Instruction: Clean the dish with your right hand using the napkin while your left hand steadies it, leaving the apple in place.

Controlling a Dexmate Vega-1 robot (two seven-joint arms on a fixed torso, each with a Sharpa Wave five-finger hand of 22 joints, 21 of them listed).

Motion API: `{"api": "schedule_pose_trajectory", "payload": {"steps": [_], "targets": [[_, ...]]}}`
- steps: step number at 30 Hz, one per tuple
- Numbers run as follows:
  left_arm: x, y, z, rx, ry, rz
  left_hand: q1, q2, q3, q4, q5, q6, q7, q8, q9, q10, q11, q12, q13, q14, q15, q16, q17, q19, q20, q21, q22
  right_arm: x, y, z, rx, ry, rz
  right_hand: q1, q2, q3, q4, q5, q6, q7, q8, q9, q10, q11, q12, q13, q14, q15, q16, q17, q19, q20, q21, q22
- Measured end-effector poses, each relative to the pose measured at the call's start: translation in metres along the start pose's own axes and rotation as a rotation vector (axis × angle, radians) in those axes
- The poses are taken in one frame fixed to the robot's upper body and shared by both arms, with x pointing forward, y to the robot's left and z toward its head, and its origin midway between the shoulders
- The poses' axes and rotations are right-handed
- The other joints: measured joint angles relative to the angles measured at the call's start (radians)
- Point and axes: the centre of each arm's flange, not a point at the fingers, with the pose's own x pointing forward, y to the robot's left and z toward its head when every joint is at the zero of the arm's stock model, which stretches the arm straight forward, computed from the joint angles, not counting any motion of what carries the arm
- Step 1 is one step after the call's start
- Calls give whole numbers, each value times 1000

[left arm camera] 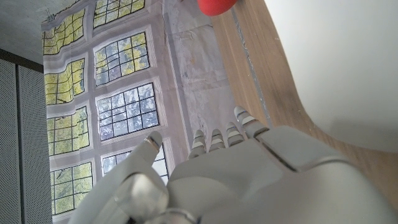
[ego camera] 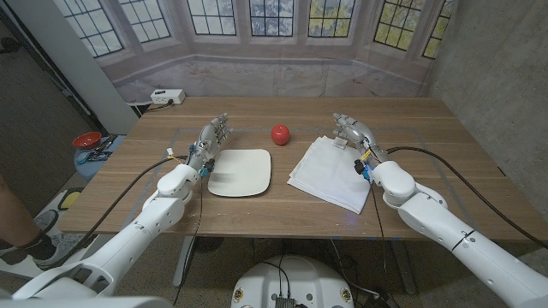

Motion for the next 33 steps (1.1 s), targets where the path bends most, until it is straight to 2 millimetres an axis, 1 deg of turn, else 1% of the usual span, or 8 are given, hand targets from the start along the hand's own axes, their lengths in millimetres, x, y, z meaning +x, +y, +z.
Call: {"api": "schedule_pose_trajectory", "payload": {"steps": [5,7,16,18,21,29,31,33], "targets": [[1,-1,1,-1,-3,2,0,0,4,-4,0,13,5,0,0,11,0,4,0,1,1,4,0,8,-3,0,0,-1,4,5,-45,11,9,5,-5,3,-14,0,0,0,0,0,-2,9,0,0,-6,6,0,-3,11,-11,-8,0],[1,-1,1,-1,-8,3,1,1,8,-8,0,20,1,0,0,16,6,4,0,8,3,4,0,11,0,0,0,-3,6,8,-73,18,13,8,-8,3,-19,0,1,1,0,0,-2,9,0,0,-9,9,0,-4,11,-11,-8,0],[2,-1,1,-2,-16,-3,8,8,12,-12,0,20,1,0,0,20,2,4,0,12,1,4,0,11,0,0,0,-9,12,21,-202,44,36,21,-16,1,-37,-4,8,8,0,0,2,12,0,0,-13,13,0,-7,11,-11,-18,0],[1,-2,0,-3,-18,-5,12,4,12,-12,0,20,1,0,0,20,2,4,0,12,1,4,0,11,0,0,0,-10,13,23,-235,48,38,25,-20,0,-47,-4,13,6,0,0,7,10,0,0,-13,13,0,-12,12,-10,-22,0],[2,-2,1,-3,-22,-8,12,4,12,-12,0,29,0,0,0,19,2,4,0,12,1,4,0,11,0,0,0,-12,16,28,-270,49,45,29,-24,-3,-50,-4,13,6,0,0,11,6,0,0,-13,13,0,-12,18,-4,-22,0],[3,-2,2,0,-26,-20,12,4,16,-16,0,29,0,0,0,22,0,4,0,12,1,4,0,11,0,0,0,-16,21,37,-389,61,52,33,-28,-8,-55,-4,22,4,4,0,23,5,4,0,-13,13,0,-12,22,-7,-31,0],[3,-2,2,0,-27,-23,12,4,13,-19,0,29,0,0,0,21,0,4,0,12,1,4,0,15,-4,0,0,-16,22,38,-409,65,51,33,-28,-4,-60,-4,30,4,4,0,23,5,4,0,-13,12,0,-12,23,-9,-33,0],[3,-2,3,2,-29,-26,12,4,13,-19,0,28,0,0,0,21,0,4,0,12,1,4,0,16,-6,0,0,-17,24,40,-441,67,57,27,-33,-10,-65,-4,32,4,4,0,23,5,4,0,-13,12,0,-12,23,-9,-37,0]]}}
